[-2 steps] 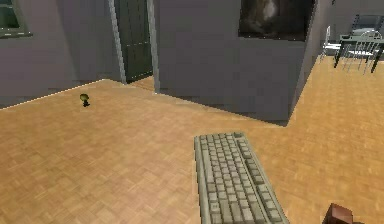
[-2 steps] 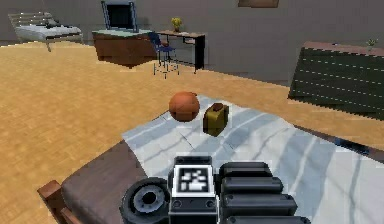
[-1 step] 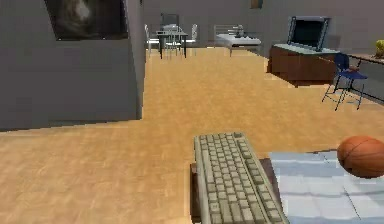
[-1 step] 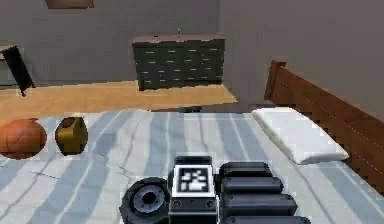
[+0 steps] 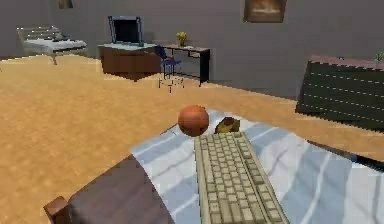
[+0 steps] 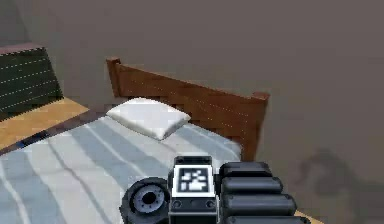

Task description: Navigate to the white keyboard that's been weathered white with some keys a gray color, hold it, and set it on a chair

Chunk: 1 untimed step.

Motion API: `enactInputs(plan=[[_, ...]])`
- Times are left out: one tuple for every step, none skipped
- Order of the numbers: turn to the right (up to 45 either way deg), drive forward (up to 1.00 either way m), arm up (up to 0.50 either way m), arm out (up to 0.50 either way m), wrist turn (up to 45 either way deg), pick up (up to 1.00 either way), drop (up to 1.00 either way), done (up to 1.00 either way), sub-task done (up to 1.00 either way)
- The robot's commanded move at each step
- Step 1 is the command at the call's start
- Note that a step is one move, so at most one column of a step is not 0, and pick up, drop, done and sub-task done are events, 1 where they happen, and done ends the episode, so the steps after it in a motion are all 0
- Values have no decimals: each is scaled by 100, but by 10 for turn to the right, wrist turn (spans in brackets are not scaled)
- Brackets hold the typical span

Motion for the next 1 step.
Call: enactInputs(plan=[[450,0,0,0,0,0,0,0,0]])
